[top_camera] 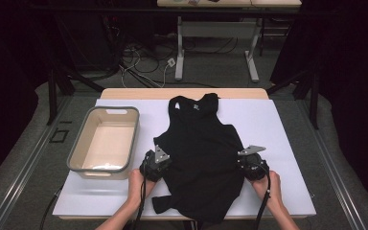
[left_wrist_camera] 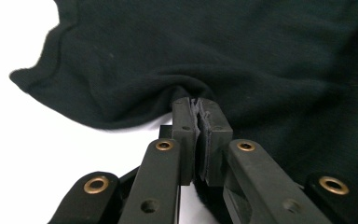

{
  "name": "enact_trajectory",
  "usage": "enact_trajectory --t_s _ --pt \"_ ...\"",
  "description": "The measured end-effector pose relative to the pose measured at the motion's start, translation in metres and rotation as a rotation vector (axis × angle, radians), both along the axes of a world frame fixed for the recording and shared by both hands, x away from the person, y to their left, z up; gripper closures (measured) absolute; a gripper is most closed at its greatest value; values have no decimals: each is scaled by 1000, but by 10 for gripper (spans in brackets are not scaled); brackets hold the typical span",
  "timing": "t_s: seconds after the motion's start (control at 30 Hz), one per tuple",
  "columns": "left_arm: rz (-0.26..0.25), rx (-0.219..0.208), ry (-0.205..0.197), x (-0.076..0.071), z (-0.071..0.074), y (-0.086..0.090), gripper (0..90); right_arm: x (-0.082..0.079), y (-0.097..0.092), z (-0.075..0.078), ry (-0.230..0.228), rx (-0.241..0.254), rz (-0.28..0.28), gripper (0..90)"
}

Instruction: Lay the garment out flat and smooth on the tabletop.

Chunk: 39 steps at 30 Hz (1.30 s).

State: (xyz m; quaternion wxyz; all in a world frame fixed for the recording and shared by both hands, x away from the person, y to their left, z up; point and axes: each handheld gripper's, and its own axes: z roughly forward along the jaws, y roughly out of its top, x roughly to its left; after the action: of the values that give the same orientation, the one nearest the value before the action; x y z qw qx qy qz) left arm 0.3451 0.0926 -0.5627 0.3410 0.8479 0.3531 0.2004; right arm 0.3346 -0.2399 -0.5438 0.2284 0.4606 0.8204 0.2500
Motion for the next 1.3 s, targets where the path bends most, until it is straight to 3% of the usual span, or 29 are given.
enact_trajectory --t_s 0.1,0.17,0.27,0.33,0.4,0.53,0.73,0.87,1.0,1.1,1.3 --pt "22 20 -31 7 -2 -3 865 11 1 -1 -9 9 -24 864" --pt "37 21 -48 12 -3 -4 858 16 2 -3 -21 27 -9 855" --pt "52 29 -54 12 -3 -4 826 13 -3 -2 -16 40 -1 729" --pt "50 15 -37 11 0 -2 757 10 -7 1 -5 73 7 635" --pt "58 9 -31 7 2 -2 630 5 -11 6 -15 105 10 534" --pt "51 3 -17 -3 7 -1 483 -14 -20 14 -17 176 4 466" --pt "38 -7 -11 -22 15 8 401 -37 -27 13 4 168 5 468" --pt "12 -14 8 -35 18 13 385 -46 -30 10 12 153 -16 533" --pt "-4 1 40 -47 14 15 387 -47 -34 4 23 128 -45 602" --pt "-11 18 74 -51 10 18 395 -43 -33 0 35 90 -34 606" --pt "-23 11 85 -47 6 17 392 -40 -20 0 50 147 -14 540"
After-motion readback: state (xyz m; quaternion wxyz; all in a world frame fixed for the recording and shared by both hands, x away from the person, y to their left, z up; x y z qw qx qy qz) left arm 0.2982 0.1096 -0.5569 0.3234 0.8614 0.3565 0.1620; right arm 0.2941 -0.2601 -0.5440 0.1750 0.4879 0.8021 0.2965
